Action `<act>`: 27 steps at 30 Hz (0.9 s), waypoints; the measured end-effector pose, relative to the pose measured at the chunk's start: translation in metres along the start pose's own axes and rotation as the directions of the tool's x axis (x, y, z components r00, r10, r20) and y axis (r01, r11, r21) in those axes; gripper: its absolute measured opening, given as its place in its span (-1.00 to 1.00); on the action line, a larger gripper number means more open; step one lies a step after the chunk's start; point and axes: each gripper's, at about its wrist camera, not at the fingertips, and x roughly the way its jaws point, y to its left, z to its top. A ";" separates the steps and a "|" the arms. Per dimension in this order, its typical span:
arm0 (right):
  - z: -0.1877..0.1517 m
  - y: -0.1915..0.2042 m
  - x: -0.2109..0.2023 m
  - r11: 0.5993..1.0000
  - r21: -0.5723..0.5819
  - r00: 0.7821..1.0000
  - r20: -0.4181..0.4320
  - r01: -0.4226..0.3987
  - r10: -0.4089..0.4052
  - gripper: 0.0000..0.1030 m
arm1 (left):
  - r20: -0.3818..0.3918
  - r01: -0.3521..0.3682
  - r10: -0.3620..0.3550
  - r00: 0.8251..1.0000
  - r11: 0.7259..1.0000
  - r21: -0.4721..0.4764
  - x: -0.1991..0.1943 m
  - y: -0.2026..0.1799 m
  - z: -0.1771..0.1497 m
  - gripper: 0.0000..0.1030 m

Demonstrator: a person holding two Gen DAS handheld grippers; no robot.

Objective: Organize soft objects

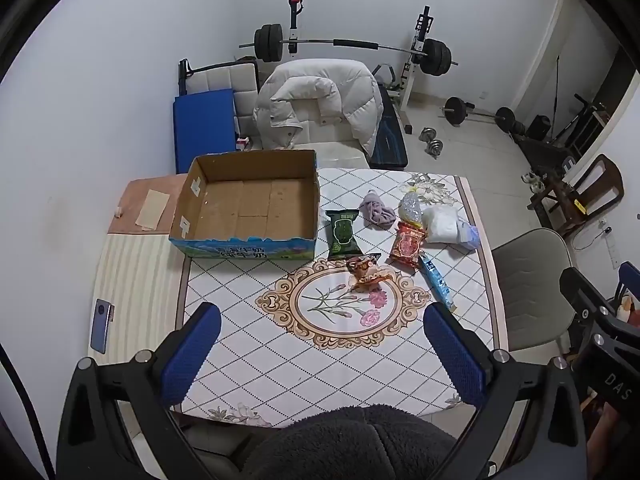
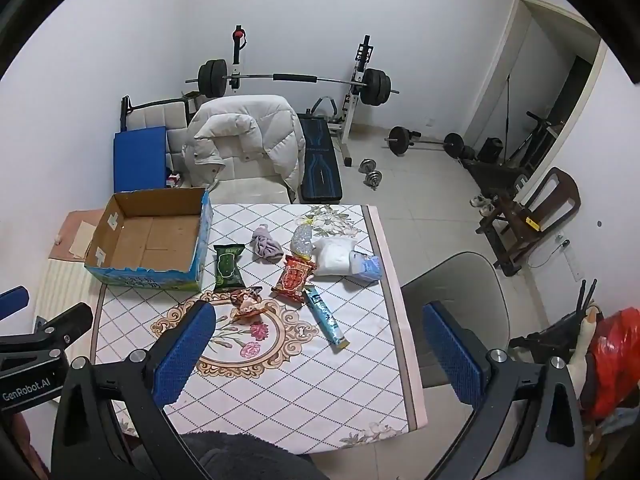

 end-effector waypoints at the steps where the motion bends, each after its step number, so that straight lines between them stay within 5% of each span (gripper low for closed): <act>1: 0.001 -0.001 -0.002 1.000 0.002 1.000 -0.001 0.000 0.000 1.00 | 0.002 0.001 -0.001 1.000 1.000 0.001 -0.001 0.000 0.000 1.00; 27: 0.005 0.004 -0.009 1.000 -0.002 1.000 0.010 -0.015 0.015 1.00 | 0.029 -0.003 0.003 1.000 1.000 -0.005 -0.005 -0.002 0.006 1.00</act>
